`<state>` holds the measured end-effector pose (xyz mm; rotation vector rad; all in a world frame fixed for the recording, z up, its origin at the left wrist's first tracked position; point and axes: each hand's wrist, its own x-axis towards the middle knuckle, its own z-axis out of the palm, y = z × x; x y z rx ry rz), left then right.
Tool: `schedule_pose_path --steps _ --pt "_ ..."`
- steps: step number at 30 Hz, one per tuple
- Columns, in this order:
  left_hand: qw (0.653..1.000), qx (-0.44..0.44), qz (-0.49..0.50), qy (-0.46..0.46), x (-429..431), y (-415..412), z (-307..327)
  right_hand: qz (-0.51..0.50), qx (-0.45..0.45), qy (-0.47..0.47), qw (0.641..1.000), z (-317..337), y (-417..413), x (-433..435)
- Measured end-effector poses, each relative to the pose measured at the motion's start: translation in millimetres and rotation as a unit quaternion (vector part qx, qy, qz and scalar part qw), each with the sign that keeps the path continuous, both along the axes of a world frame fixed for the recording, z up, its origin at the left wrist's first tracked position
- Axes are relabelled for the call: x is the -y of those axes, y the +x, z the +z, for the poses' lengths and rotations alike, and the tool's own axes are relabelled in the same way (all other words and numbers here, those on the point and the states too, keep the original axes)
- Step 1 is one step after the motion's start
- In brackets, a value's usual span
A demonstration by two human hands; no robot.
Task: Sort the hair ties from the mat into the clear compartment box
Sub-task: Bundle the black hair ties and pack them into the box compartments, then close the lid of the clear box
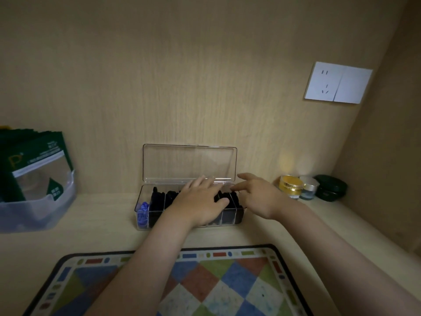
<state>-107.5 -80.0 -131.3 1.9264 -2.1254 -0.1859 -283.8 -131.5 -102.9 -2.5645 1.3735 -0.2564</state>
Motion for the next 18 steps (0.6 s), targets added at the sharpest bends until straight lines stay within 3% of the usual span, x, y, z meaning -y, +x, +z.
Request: schedule_pose_path --steps 3,6,9,15,18 --pt "0.998 0.033 0.000 0.044 4.2 1.1 -2.3 -0.005 0.000 -0.033 0.999 -0.1 -5.0 -6.9" --pt "0.998 0.042 0.004 0.038 5.1 -0.7 -1.8 -0.004 -0.058 -0.023 0.998 -6.5 -1.7 -12.2" --pt "1.000 0.025 0.008 0.009 0.4 -1.9 2.2 -0.002 -0.059 -0.015 0.998 -4.0 1.0 -11.0" --pt "0.980 -0.159 0.045 -0.112 -21.7 16.9 27.0 -0.040 0.138 -0.006 0.990 19.1 -6.8 -2.4" --pt "0.958 -0.178 0.132 -0.185 -33.2 42.8 36.6 -0.061 0.195 0.014 0.979 26.0 -2.2 6.6"
